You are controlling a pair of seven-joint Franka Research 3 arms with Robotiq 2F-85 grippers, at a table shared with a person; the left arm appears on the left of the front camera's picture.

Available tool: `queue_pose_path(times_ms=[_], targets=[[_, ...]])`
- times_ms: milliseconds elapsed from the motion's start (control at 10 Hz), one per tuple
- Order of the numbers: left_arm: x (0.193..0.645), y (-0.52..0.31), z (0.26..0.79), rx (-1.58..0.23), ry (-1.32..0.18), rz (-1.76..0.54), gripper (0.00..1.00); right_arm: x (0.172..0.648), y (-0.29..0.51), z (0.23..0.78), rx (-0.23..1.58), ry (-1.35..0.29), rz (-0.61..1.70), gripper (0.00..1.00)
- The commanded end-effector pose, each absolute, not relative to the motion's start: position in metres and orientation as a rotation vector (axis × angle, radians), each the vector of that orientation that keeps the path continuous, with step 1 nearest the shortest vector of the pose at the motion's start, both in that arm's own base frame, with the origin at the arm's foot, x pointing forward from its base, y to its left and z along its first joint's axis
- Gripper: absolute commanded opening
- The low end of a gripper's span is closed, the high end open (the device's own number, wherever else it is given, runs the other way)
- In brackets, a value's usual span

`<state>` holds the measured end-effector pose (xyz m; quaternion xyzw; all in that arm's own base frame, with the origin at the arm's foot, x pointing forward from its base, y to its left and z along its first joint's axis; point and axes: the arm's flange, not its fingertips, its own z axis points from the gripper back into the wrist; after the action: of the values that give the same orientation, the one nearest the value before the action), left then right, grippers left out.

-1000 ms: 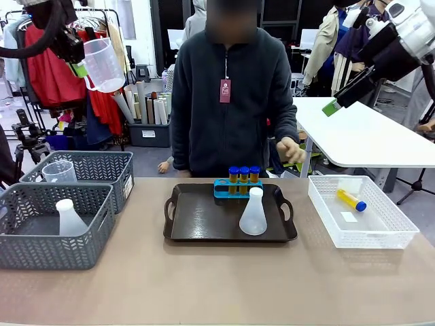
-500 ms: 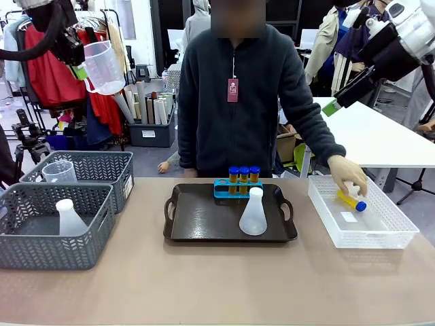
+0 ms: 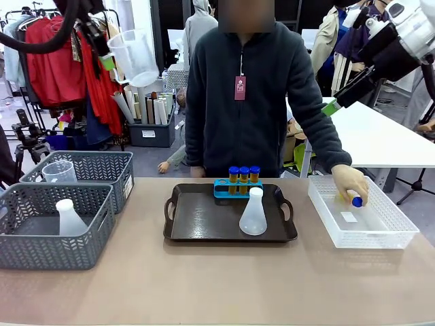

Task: Prepare the laboratory tools.
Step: Pick up one Large Measuring Cup and place it on the Handle tray.

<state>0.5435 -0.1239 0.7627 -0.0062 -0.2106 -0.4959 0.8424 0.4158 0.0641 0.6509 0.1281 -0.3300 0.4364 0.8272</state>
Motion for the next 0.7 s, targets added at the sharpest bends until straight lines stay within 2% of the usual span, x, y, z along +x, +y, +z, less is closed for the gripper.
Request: queue_pose_path(times_ms=[0,600], targets=[[0.537,-0.148,0.751,-0.02,-0.465,-1.154,0.0,0.415,0.064,0.652,0.288,-0.706,0.932,1.0],[0.526,-0.249,0.666,-0.007,-0.391,-1.478,0.0,0.415,0.064,0.652,0.288,-0.706,0.932,1.0]])
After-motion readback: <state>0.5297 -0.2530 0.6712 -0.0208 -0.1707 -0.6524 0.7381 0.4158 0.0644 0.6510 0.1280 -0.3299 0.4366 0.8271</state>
